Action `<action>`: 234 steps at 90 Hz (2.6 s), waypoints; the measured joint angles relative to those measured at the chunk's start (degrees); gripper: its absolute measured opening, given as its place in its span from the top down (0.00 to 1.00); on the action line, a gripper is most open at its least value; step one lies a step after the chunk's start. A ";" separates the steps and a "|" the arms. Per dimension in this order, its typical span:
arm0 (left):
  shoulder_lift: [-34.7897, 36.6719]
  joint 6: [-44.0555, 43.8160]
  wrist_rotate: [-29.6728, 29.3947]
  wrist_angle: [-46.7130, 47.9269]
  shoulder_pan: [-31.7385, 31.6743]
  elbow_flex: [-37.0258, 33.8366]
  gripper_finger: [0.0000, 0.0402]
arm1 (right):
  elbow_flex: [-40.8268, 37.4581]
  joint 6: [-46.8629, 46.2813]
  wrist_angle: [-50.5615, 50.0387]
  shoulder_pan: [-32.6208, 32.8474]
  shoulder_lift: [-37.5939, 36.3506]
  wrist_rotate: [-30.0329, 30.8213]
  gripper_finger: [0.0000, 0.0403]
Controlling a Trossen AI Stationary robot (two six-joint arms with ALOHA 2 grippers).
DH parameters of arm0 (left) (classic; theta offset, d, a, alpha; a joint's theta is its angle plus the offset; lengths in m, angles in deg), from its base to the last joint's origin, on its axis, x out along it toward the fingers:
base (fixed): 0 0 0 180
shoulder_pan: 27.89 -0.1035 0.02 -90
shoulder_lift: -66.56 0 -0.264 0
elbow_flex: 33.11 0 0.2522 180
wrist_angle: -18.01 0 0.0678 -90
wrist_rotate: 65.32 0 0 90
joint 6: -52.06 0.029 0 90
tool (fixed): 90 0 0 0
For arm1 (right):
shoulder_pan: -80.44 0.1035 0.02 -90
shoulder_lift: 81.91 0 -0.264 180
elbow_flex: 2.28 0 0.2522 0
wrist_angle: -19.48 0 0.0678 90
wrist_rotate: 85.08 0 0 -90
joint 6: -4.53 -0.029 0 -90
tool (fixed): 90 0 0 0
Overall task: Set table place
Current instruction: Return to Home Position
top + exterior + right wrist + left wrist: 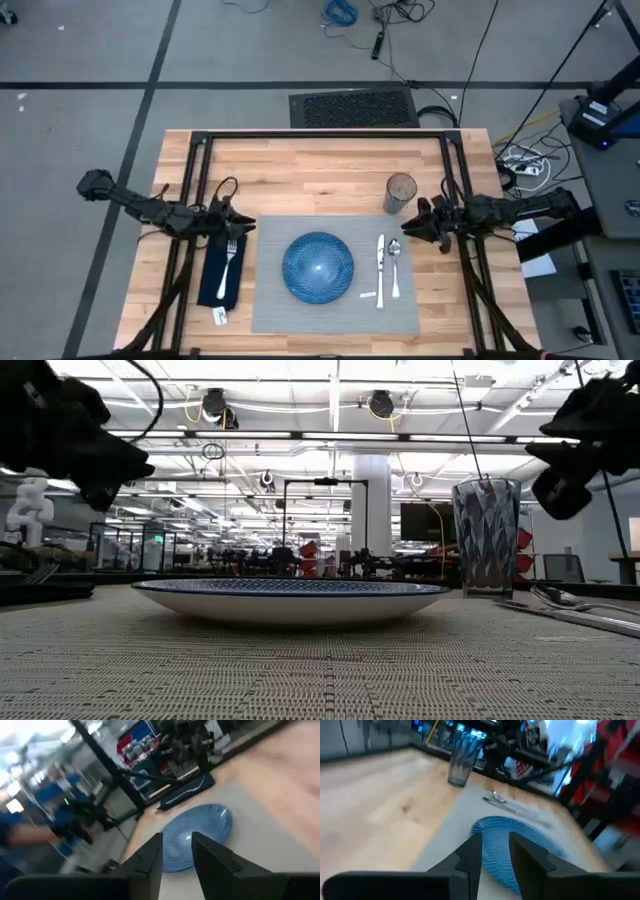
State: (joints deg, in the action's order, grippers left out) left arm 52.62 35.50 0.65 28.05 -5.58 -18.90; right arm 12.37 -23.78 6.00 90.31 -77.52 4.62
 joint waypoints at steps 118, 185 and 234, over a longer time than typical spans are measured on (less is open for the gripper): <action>-0.20 19.98 -0.02 -0.07 0.00 -0.02 0.80 | 0.00 6.50 0.10 0.00 0.54 0.18 0.77; -0.20 19.98 -0.05 -0.07 0.00 -0.04 0.80 | 0.00 6.50 0.10 0.00 0.54 0.18 0.77; -0.20 19.98 -0.07 -0.09 0.02 -0.04 0.80 | 0.00 6.51 0.10 0.00 0.54 0.18 0.77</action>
State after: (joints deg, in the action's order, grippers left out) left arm 52.43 55.48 0.58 27.96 -5.56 -18.95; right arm 12.37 -17.28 6.10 90.31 -76.98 4.80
